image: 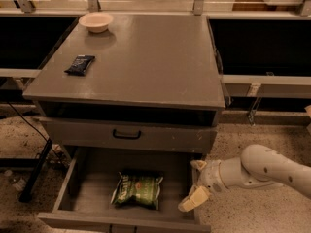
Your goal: Pick green jalapeno chip bag from middle drawer and place on counter
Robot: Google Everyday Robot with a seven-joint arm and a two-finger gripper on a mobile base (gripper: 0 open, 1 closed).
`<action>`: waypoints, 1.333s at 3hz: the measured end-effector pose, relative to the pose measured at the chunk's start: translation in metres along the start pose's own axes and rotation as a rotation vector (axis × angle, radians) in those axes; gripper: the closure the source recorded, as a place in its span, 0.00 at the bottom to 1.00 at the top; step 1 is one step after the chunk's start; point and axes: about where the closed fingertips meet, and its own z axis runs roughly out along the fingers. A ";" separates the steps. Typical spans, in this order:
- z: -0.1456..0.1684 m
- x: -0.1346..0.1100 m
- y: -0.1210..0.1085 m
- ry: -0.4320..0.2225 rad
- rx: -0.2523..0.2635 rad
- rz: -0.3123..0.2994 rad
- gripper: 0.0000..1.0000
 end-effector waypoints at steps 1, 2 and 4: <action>0.028 0.004 -0.008 -0.035 -0.023 0.022 0.00; 0.040 0.005 -0.011 -0.037 -0.025 0.030 0.00; 0.063 0.008 -0.016 -0.051 -0.067 0.045 0.00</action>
Offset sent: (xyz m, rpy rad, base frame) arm 0.0090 0.0106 -0.0172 0.0381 0.0100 -0.0039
